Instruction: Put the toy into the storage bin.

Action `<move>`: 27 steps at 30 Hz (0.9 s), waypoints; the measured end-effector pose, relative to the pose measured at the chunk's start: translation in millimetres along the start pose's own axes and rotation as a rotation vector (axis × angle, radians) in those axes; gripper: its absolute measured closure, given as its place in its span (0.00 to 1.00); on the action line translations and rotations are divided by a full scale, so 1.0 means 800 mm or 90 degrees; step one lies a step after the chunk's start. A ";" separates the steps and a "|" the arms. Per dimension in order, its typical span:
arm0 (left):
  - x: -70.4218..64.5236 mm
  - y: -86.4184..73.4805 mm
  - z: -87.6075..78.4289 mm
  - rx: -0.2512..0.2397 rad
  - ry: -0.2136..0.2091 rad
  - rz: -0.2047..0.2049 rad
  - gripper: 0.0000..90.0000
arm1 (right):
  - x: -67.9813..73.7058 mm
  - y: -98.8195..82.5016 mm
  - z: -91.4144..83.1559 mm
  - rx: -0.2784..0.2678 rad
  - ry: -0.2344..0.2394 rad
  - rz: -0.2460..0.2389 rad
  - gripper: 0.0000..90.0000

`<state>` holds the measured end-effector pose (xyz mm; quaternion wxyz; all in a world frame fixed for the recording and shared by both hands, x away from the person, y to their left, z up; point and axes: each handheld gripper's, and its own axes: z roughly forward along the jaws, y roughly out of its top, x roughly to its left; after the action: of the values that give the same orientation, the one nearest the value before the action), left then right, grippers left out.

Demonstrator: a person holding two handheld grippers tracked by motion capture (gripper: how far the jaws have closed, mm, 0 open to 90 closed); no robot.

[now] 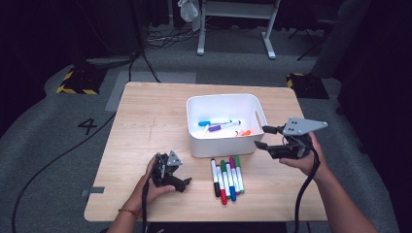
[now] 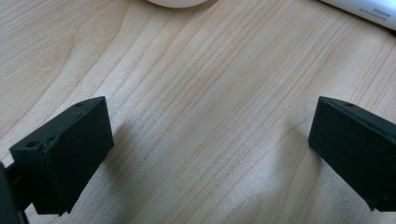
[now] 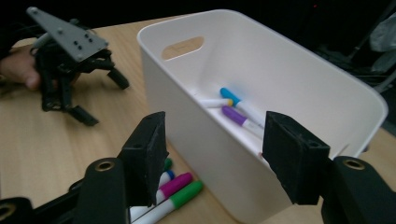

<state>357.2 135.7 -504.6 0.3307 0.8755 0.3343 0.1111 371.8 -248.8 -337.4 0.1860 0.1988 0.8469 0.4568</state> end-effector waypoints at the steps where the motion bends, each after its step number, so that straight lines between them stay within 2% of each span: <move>1: 0.000 0.000 0.000 0.000 0.000 0.000 0.00 | 0.006 -0.007 0.001 0.001 0.005 0.007 0.45; 4: 0.000 0.000 0.000 0.001 0.000 0.000 0.00 | 0.022 -0.029 0.011 0.014 0.007 0.011 0.44; 6: 0.000 0.000 0.000 0.001 0.000 0.000 0.00 | 0.030 -0.045 0.022 0.022 0.016 0.028 0.44; 13: 0.000 0.000 0.000 0.001 0.000 0.000 0.00 | 0.038 -0.094 0.075 0.087 0.030 0.070 0.45; 20: 0.000 0.000 0.000 0.000 0.000 0.000 0.00 | 0.043 -0.119 0.111 0.130 0.031 0.083 0.46; 22: 0.000 0.000 0.000 0.000 0.000 -0.001 0.00 | 0.043 -0.124 0.117 0.137 0.040 0.095 0.46; 27: 0.000 0.000 0.000 0.001 0.000 0.000 0.00 | 0.045 -0.130 0.127 0.152 0.027 0.090 0.47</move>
<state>357.2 135.7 -504.5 0.3300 0.8758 0.3344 0.1109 374.1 -211.8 -482.3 0.1101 0.2689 0.8829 0.3689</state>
